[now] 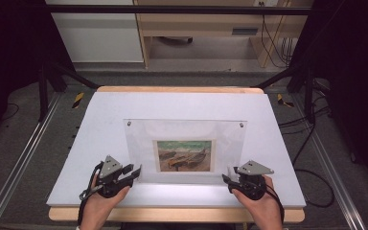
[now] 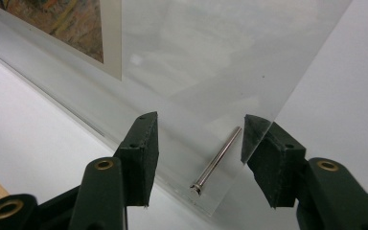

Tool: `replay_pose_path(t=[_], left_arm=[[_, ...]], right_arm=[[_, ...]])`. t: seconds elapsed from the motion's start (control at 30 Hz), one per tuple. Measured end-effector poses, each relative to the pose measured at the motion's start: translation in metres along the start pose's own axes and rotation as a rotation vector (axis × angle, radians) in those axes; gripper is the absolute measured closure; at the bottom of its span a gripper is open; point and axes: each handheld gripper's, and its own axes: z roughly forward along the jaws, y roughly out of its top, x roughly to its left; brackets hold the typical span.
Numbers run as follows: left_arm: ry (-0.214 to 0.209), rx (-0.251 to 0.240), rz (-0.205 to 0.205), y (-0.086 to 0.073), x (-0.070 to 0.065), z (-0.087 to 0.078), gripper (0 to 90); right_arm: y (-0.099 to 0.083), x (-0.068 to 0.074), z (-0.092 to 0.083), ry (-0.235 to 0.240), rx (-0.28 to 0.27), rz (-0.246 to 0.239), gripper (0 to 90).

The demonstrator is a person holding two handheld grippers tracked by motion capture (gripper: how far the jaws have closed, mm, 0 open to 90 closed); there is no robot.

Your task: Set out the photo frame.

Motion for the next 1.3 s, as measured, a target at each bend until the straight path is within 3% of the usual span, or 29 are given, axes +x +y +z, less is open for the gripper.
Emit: replay_pose_path(t=[0.27,0.73,0.87,0.97,1.3], left_arm=[[0.013,0.004,0.009,0.0,-0.0019,0.0003,63.1],[-0.014,0.01,0.006,-0.0001,0.0016,0.0008,62.0],[-0.023,0.013,0.014,-0.0005,0.0015,0.0019,59.2],[-0.053,0.017,0.016,-0.0024,-0.0002,0.0056,54.1],[-0.045,0.012,0.017,-0.0035,-0.0023,0.0091,48.5]], right_arm=[[-0.0004,0.0007,-0.0003,0.001,0.003,0.002,47.0],[-0.0004,0.001,0.0001,0.005,0.005,0.001,46.8],[-0.0003,0.0012,0.0013,0.012,0.005,-0.002,43.7],[0.0008,0.0037,0.0033,0.023,0.009,-0.004,39.9],[0.0014,0.0081,0.0071,0.005,-0.002,-0.015,33.4]])
